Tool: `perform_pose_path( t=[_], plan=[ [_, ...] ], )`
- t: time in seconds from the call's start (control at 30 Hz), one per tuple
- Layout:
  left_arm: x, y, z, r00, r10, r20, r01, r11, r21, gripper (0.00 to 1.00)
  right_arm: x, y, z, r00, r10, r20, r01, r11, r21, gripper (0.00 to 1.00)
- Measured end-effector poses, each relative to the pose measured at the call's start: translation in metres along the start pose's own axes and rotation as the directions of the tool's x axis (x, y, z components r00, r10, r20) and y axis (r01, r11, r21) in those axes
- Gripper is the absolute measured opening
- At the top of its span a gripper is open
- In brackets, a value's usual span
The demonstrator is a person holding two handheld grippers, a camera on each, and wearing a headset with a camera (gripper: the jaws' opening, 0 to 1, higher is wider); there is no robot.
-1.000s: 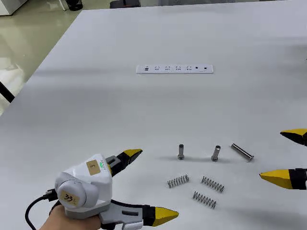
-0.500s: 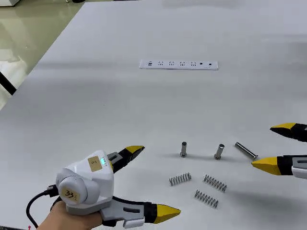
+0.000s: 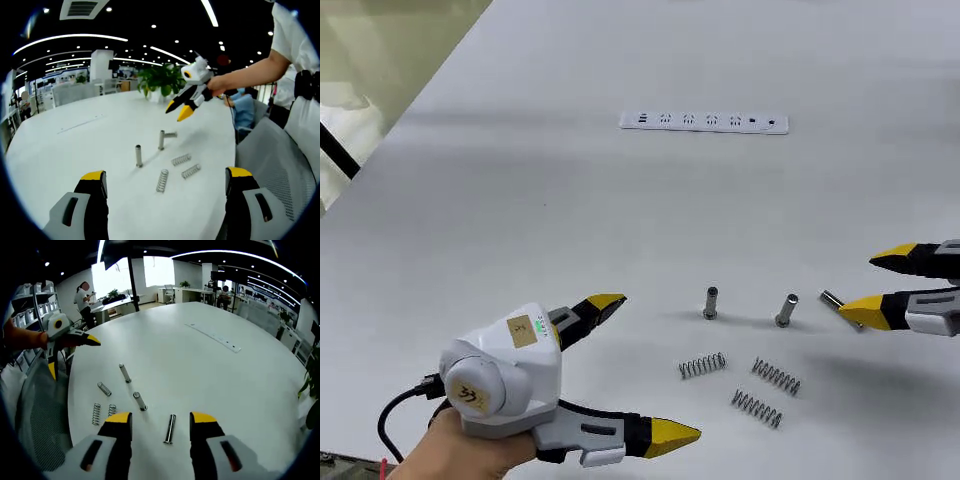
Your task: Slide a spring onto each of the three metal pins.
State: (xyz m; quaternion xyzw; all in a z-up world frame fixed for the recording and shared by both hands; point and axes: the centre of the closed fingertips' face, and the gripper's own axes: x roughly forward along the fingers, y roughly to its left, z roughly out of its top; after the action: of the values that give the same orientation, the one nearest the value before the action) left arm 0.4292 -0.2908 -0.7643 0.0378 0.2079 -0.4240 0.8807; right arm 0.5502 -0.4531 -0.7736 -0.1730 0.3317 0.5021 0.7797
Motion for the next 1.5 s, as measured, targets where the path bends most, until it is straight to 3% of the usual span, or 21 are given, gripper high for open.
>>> perform_pose_path(
  t=[0.37, 0.63, 1.17, 1.5],
  plan=[
    [0.003, 0.001, 0.000, 0.9999, 0.001, 0.011, -0.001, 1.000, -0.015, 1.00, 0.023, -0.014, -0.009, 0.9949, -0.005, -0.100, 0.007, 1.000, 0.021, 0.34],
    [0.005, 0.003, 0.000, 0.9998, 0.002, 0.020, -0.002, 1.000, -0.027, 0.98, 0.038, -0.019, -0.021, 0.9827, -0.003, -0.185, 0.012, 0.999, 0.050, 0.29],
    [0.008, 0.006, -0.006, 0.9998, 0.002, 0.018, -0.002, 0.999, -0.044, 0.98, 0.056, -0.022, -0.038, 0.9602, 0.019, -0.278, -0.001, 0.998, 0.066, 0.22],
    [0.009, 0.007, -0.006, 0.9998, 0.004, 0.022, -0.003, 0.999, -0.050, 0.98, 0.062, -0.026, -0.042, 0.9531, 0.029, -0.301, -0.005, 0.997, 0.079, 0.19]
  ],
)
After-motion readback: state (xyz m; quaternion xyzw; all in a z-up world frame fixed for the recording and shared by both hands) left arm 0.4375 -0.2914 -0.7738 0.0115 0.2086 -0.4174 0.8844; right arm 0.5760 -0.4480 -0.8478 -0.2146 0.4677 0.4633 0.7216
